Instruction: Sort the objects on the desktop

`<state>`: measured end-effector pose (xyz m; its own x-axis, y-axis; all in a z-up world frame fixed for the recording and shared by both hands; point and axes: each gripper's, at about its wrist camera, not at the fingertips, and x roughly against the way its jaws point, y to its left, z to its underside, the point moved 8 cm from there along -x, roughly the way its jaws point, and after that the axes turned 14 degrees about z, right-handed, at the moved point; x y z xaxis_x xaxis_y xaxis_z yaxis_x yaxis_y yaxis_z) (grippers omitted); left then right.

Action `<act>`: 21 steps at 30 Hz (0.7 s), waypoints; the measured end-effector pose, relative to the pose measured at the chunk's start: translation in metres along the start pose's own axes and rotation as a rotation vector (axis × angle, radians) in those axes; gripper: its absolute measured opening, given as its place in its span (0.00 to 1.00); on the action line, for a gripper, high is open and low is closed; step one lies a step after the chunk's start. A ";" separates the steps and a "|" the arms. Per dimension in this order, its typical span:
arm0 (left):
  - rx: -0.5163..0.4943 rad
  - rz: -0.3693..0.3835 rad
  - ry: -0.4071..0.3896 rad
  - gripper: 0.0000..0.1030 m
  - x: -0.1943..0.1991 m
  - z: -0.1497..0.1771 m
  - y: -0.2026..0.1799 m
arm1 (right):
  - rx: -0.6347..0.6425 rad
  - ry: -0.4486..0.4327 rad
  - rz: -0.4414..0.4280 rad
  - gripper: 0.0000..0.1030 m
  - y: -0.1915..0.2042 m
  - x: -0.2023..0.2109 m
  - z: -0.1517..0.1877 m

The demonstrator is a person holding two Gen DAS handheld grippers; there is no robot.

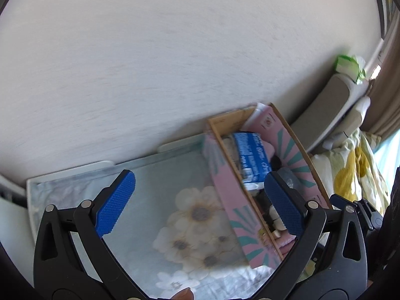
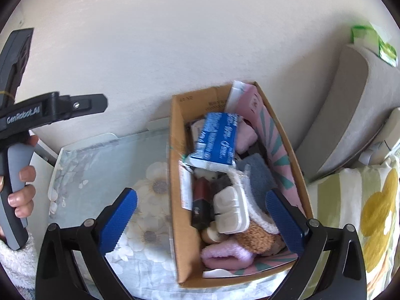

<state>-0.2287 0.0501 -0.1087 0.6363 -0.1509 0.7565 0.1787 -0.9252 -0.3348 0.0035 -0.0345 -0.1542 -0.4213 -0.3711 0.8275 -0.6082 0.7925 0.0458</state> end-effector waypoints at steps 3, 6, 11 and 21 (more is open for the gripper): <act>0.030 -0.032 -0.038 1.00 0.026 0.006 0.016 | 0.029 -0.011 -0.007 1.00 0.019 0.009 -0.005; 0.072 -0.077 -0.076 1.00 0.051 0.016 0.033 | 0.040 -0.016 -0.003 1.00 0.037 0.018 -0.011; 0.131 -0.223 -0.118 1.00 0.092 0.041 0.067 | 0.065 -0.047 -0.006 1.00 0.069 0.034 -0.020; 0.244 -0.336 -0.124 1.00 0.127 0.108 0.126 | 0.128 -0.052 -0.026 1.00 0.133 0.028 0.001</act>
<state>-0.0443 -0.0478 -0.1152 0.5951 0.2009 0.7781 0.5539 -0.8041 -0.2160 -0.0897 0.0596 -0.1258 -0.4369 -0.4181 0.7964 -0.6989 0.7151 -0.0080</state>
